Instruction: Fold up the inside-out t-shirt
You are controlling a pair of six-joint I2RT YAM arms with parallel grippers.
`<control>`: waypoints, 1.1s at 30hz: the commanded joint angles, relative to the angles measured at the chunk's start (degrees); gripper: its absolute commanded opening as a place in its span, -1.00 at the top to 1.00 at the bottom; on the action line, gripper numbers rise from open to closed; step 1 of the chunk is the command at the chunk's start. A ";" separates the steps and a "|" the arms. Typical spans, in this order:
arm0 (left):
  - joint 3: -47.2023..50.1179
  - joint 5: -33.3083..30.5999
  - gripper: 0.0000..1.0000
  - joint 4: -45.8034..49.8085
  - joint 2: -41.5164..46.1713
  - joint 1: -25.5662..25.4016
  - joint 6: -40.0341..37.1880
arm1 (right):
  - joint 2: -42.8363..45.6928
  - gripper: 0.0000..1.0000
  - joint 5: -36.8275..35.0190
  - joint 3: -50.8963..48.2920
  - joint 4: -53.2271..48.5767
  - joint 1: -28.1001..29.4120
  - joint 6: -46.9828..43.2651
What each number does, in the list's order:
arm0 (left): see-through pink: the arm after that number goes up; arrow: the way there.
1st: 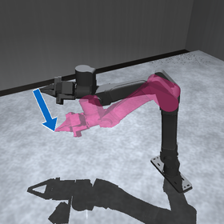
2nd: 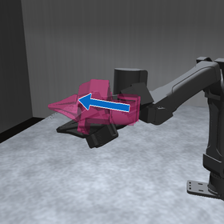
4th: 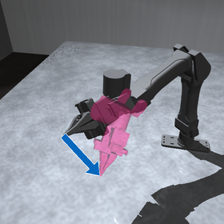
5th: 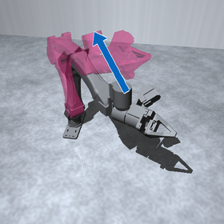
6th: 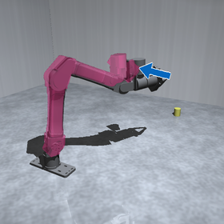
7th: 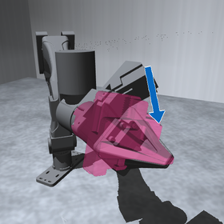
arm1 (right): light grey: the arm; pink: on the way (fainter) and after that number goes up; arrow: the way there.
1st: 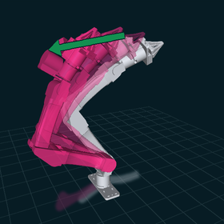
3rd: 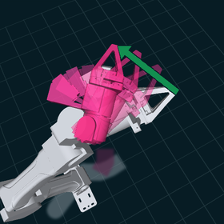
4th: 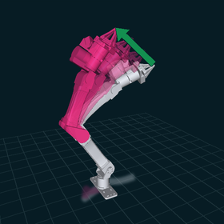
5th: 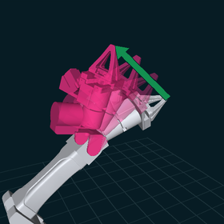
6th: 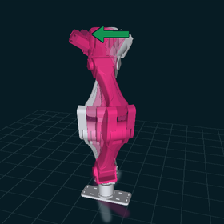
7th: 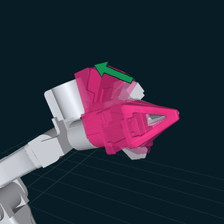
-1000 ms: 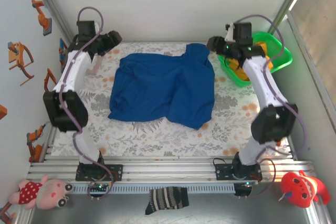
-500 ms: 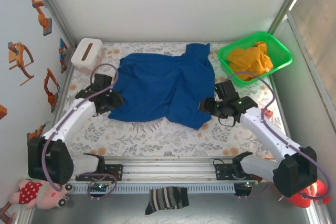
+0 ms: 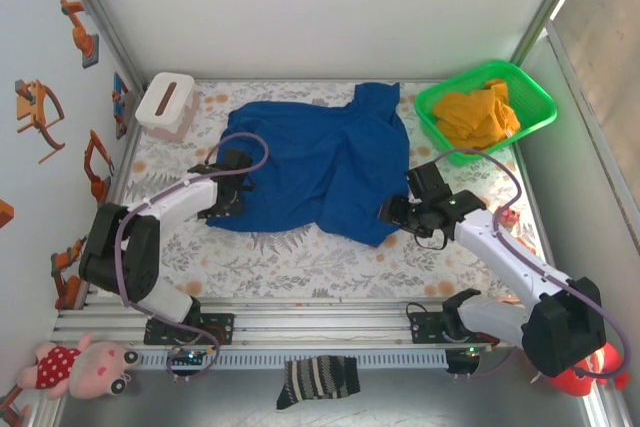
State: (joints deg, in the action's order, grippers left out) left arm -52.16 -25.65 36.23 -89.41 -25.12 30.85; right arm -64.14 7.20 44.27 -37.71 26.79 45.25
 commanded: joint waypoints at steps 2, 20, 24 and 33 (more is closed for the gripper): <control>-1.66 -4.23 -0.04 -0.39 -3.10 -0.17 -1.60 | 0.69 -0.21 0.11 -1.57 1.56 0.43 0.97; -5.36 4.69 1.00 0.18 3.56 2.76 -4.95 | -0.54 -0.22 1.65 -8.74 8.12 0.46 2.46; -6.64 7.73 0.06 0.85 2.55 2.70 -4.07 | -1.64 -0.22 2.14 -8.68 9.22 0.55 2.21; -8.03 5.00 -0.26 1.39 -5.63 2.84 0.27 | -2.90 -0.25 2.11 -8.76 9.84 0.72 1.98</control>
State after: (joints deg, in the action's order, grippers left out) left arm -59.13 -19.70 35.68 -93.84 -22.46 28.84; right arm -66.48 9.58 36.05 -28.51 27.03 46.72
